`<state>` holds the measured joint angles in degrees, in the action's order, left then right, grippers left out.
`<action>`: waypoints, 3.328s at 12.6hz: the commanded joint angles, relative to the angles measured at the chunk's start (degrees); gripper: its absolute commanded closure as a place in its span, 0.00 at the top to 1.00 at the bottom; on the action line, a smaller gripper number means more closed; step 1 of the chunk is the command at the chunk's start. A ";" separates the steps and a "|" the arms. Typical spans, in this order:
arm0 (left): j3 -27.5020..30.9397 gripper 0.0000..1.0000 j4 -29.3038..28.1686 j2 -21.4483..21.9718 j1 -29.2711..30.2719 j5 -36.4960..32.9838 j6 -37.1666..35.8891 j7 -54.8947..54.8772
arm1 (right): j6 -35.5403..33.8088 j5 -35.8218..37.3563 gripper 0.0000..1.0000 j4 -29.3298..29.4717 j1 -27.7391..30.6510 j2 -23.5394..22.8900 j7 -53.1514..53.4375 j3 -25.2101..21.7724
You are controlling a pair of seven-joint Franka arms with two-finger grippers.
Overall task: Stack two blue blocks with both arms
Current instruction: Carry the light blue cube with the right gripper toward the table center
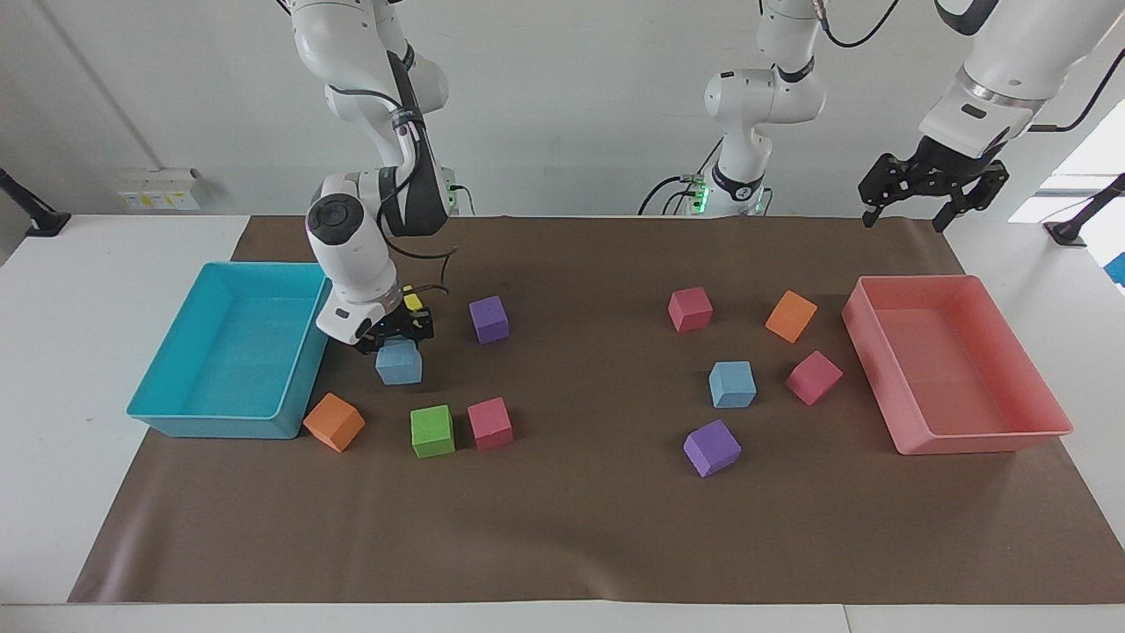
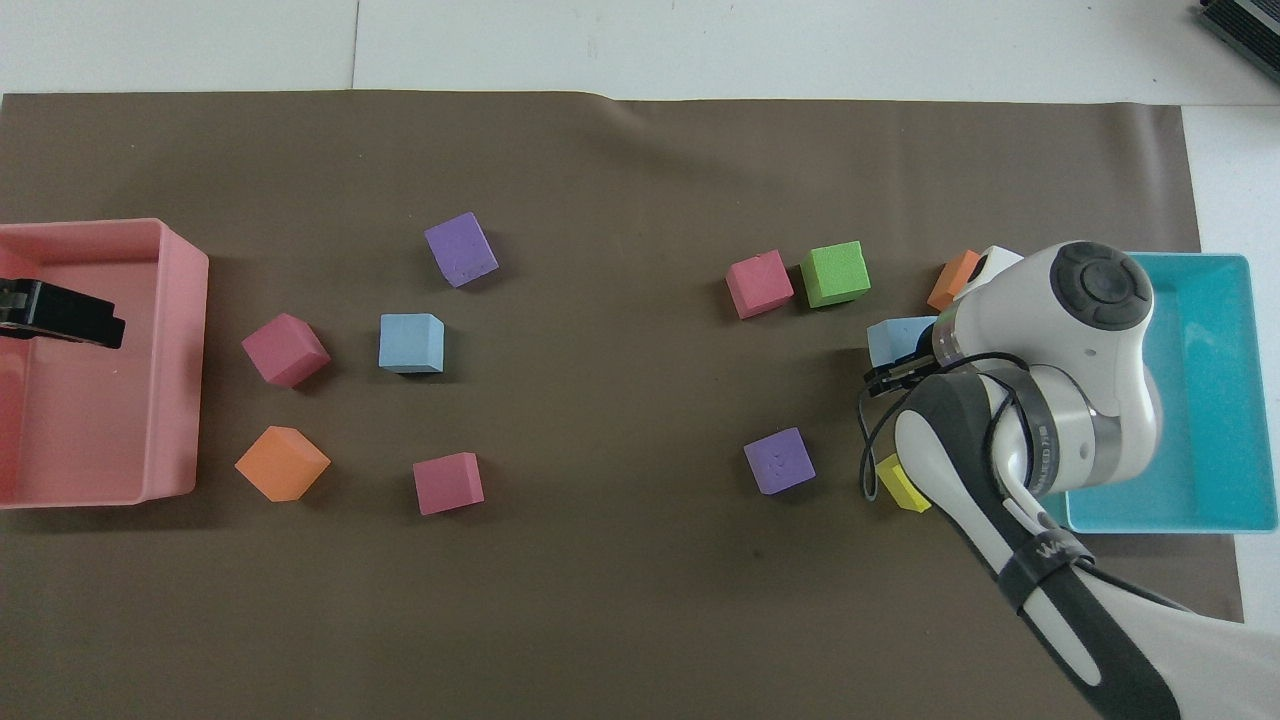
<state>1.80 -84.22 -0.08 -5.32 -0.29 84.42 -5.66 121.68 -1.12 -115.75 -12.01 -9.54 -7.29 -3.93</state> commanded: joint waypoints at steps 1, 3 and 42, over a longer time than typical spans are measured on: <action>-0.31 1.00 -1.03 1.22 0.57 -0.15 -0.57 -0.32 | -7.50 -0.99 0.00 9.11 -2.04 -3.01 4.63 0.24; -0.31 1.00 -1.03 1.13 0.57 -0.15 -0.48 -0.32 | -7.43 -1.34 0.00 10.63 -3.80 -3.64 8.94 0.24; -0.39 1.00 -0.94 0.25 0.49 -0.59 3.56 -0.32 | 5.93 -5.56 1.00 16.44 -23.41 -15.87 33.29 2.87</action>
<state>1.70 -84.23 -0.14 -5.27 -0.28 86.16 -5.66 126.54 -5.38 -98.12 -36.16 -28.20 25.18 -1.34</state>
